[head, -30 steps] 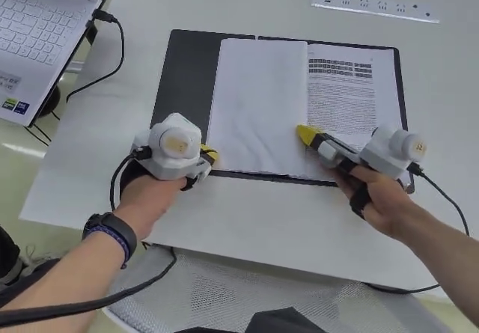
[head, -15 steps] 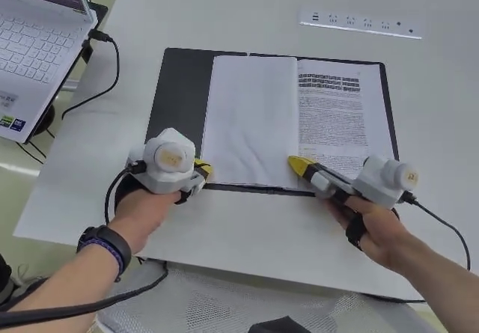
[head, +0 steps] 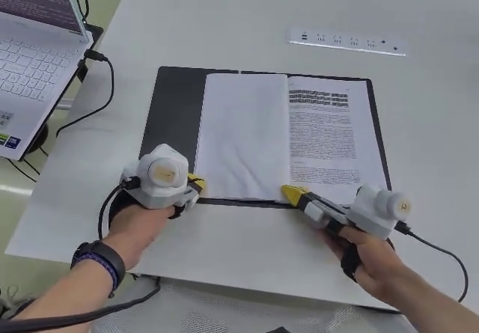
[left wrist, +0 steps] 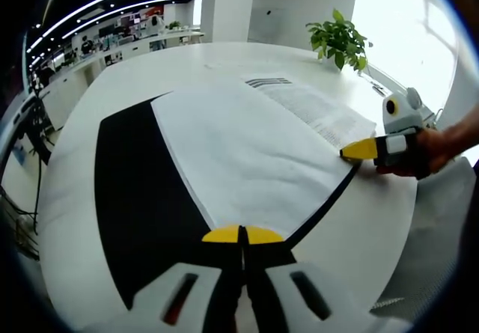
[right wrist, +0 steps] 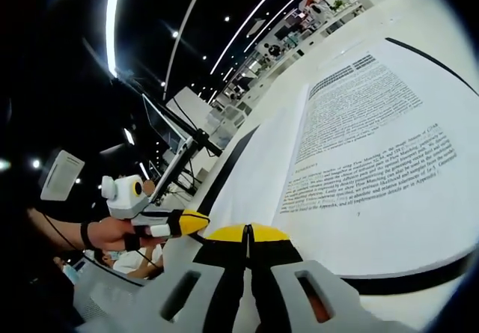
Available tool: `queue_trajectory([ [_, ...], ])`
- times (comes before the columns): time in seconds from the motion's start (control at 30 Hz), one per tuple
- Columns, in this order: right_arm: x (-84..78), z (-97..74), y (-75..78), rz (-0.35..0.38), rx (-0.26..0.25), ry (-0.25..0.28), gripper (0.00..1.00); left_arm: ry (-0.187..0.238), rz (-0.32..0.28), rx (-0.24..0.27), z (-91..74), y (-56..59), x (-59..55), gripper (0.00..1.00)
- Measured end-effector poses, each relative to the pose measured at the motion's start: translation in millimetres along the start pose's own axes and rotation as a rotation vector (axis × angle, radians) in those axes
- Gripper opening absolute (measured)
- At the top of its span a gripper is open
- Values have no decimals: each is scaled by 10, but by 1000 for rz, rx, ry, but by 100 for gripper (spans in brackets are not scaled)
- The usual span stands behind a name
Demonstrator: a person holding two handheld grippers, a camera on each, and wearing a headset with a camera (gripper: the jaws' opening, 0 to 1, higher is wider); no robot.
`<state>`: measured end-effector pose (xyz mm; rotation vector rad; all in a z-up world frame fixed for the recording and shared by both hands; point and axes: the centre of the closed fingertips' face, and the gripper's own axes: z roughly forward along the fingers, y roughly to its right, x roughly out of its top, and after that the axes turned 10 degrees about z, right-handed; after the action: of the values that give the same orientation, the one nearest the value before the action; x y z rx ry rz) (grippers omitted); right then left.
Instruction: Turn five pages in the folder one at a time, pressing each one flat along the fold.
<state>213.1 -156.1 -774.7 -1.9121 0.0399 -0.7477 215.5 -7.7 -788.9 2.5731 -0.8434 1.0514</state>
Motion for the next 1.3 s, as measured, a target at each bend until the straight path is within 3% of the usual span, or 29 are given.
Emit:
queue_trajectory([
  [0.1,-78,-45,8,2,-11,-3,0,5,7,0,-4,-1,3,0],
  [0.33,-82,-60,29,34,-41,30,0,-16,20,-17,6,-11,6,0],
  [0.57,-68,-62,30,29,-76,4,0,-22,-30,-15,5,-7,3,0],
  [0.7,-46,-99,-33,-15,-90,-9,1,-17,-67,-28,-25,51,28,4],
  [0.77,-36,-133,-58,-53,-84,-27,6,3,-69,-35,-73,86,77,7],
  [0.83,-16,-196,-66,-91,-89,-45,10,19,-61,-36,-135,124,126,9],
  [0.9,38,-257,-55,-114,-98,-38,11,33,-45,-35,-117,114,139,9],
  [1.3,418,-700,-34,-249,-161,-11,26,100,16,-26,-425,132,363,20],
])
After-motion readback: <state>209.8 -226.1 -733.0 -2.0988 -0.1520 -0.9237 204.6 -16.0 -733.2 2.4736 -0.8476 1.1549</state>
